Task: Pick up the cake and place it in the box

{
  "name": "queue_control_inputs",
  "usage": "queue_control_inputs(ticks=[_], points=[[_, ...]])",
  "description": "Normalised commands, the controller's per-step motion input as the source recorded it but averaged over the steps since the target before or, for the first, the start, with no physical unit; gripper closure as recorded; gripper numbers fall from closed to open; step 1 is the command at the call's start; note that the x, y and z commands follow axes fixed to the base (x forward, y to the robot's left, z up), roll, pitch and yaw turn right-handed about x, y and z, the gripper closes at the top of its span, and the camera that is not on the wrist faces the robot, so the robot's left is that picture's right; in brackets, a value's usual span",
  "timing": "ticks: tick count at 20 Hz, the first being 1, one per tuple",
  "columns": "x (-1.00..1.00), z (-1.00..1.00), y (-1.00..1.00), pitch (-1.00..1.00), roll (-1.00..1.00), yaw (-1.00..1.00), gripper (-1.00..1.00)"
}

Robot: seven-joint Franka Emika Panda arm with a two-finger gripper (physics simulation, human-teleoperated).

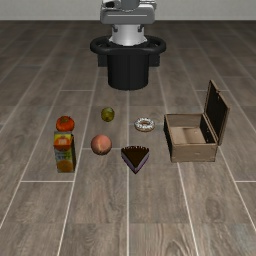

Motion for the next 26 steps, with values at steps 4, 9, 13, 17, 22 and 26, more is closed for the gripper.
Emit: queue_control_inputs(ticks=[4, 9, 13, 17, 22, 26], points=[[1.00, 0.00, 0.00, 0.00, 0.00, 0.00, -1.00], [1.00, 0.00, 0.00, 0.00, 0.00, 0.00, -1.00], [1.00, 0.00, 0.00, 0.00, 0.00, 0.00, -1.00], [1.00, 0.00, 0.00, 0.00, 0.00, 0.00, -1.00], [1.00, 0.00, 0.00, 0.00, 0.00, 0.00, -1.00], [1.00, 0.00, 0.00, 0.00, 0.00, 0.00, -1.00]])
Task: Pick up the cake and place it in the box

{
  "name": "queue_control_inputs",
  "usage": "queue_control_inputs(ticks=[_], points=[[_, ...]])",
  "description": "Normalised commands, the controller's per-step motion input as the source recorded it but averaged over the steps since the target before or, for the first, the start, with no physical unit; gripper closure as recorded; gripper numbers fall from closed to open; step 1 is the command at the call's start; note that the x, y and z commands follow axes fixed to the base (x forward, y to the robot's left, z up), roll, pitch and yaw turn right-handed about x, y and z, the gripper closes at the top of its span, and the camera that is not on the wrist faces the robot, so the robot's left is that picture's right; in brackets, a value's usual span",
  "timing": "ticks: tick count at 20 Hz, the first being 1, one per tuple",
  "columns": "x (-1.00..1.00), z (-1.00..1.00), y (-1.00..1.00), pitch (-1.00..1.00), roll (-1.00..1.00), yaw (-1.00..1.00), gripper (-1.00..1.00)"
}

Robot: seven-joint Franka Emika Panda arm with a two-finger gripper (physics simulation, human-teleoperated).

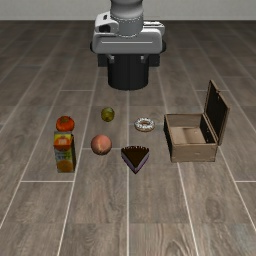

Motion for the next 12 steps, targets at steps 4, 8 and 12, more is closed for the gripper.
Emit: queue_control_inputs(ticks=[4, 8, 12], points=[[1.00, 0.00, 0.00, 0.00, 0.00, 0.00, -1.00], [0.00, -0.50, 0.50, 0.00, 0.00, 0.00, -1.00], [0.00, -1.00, 0.00, 0.00, 0.00, 0.00, -1.00]])
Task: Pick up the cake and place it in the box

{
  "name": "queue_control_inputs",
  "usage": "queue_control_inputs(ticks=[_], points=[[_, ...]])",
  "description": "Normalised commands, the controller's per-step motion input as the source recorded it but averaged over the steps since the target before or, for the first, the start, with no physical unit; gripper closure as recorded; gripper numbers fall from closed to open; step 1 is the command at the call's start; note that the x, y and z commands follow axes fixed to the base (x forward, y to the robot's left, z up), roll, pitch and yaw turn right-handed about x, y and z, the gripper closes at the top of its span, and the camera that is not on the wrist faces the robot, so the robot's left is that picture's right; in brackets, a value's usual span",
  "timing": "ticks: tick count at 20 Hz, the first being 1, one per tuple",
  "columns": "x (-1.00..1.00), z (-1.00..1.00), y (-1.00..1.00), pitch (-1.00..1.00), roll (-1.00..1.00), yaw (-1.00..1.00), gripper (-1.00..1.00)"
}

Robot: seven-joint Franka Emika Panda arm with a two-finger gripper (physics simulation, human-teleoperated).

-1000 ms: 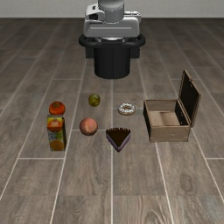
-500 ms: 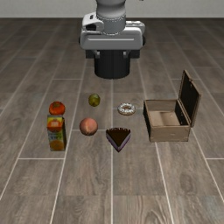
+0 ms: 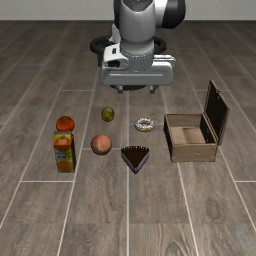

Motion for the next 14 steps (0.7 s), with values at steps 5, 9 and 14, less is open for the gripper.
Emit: queue_control_inputs(ticks=[5, 9, 14], points=[[0.00, -1.00, 0.00, 0.00, 0.00, 0.00, -1.00], [0.00, -1.00, 0.00, 0.00, 0.00, 0.00, -1.00], [0.00, -1.00, 0.00, 0.00, 0.00, 0.00, -1.00]])
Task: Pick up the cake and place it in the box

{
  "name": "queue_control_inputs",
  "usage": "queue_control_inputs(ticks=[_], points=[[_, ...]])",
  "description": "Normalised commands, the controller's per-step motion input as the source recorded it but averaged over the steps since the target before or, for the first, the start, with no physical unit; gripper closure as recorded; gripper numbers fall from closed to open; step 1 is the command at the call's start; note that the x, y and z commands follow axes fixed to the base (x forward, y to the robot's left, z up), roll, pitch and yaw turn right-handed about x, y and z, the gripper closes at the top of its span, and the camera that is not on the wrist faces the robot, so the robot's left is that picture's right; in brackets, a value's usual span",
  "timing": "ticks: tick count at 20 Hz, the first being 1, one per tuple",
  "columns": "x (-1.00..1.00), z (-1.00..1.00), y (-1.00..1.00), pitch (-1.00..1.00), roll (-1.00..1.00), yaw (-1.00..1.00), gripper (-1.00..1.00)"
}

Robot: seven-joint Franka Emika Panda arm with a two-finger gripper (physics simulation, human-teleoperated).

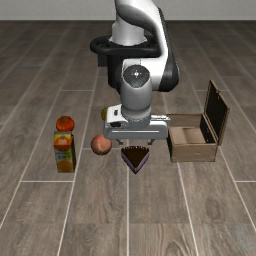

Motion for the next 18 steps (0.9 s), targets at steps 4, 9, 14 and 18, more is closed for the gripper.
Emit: queue_control_inputs(ticks=[4, 9, 14, 18], points=[[0.00, -1.00, 0.00, 0.00, 0.00, 0.00, -1.00], [0.00, -0.60, 0.00, 0.00, 0.00, 0.00, 1.00], [0.00, 0.00, 0.00, 0.00, 0.00, 0.00, 1.00], [0.00, 0.00, 0.00, 0.00, 0.00, 0.00, 1.00]])
